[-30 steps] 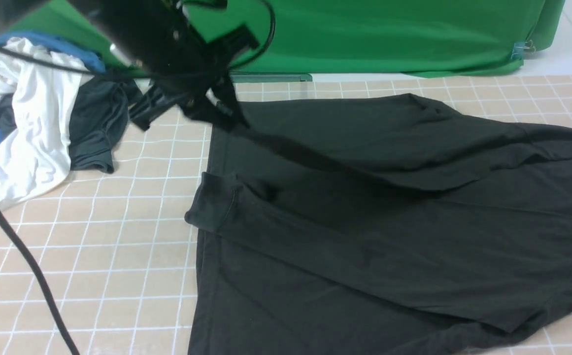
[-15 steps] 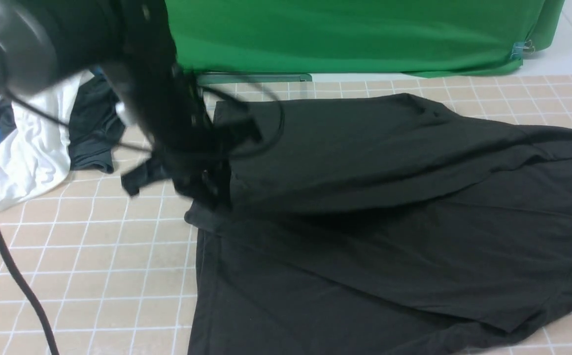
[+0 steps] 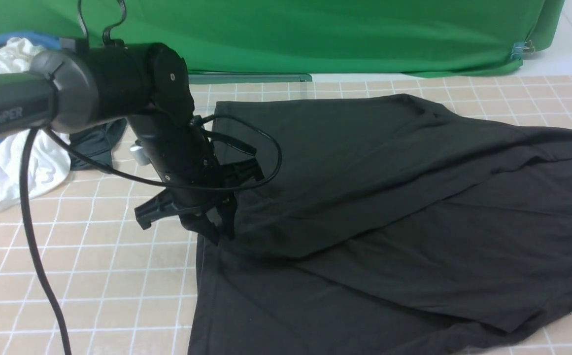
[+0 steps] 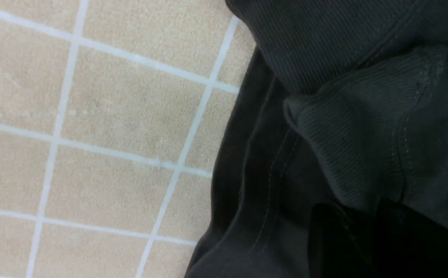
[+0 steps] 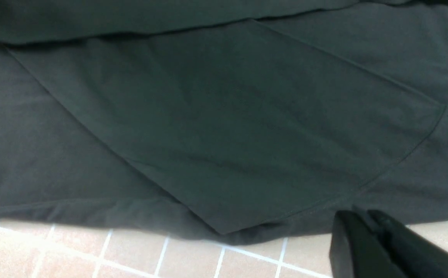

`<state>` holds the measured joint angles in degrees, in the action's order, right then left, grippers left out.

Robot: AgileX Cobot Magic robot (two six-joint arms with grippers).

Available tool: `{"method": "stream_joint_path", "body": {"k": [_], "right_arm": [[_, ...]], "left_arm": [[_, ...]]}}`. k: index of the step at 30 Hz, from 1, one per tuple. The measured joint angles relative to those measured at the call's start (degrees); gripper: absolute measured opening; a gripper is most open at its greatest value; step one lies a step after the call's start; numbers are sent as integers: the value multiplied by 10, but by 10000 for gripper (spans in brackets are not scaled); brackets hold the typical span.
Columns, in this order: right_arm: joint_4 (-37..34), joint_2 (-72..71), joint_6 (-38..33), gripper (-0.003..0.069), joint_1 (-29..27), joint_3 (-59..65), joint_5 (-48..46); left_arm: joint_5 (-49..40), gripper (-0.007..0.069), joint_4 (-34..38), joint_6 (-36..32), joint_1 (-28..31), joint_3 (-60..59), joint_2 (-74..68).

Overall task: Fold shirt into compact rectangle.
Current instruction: 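Fold the left side of the dark shirt inward over its body with the left gripper, then grasp the near edge of the shirt at its hem and shoulder corners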

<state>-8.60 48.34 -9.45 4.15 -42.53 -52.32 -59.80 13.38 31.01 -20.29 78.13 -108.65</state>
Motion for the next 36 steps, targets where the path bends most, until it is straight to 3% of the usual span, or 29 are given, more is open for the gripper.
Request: {"method": "stream_joint_path", "body": {"k": [10,14,19,23,31,36], "right_arm": [[0,0,1,32,0,0,2],[0,0,9,32,0,0,2],[0,0,9,32,0,0,2],[0,0,10,32,0,0,5],[0,0,13,32,0,0,7],[0,0,13,32,0,0,7]], "left_arm": [[-87,479,-50,-45,-1,10,39],[-90,518,-15,-54,-2,-59,86],[-77,524,17,-39,-38,-212,143],[20,524,33,-8,-92,-300,157],[107,507,41,3,-117,-313,132],[83,393,35,-9,-116,-307,115]]}}
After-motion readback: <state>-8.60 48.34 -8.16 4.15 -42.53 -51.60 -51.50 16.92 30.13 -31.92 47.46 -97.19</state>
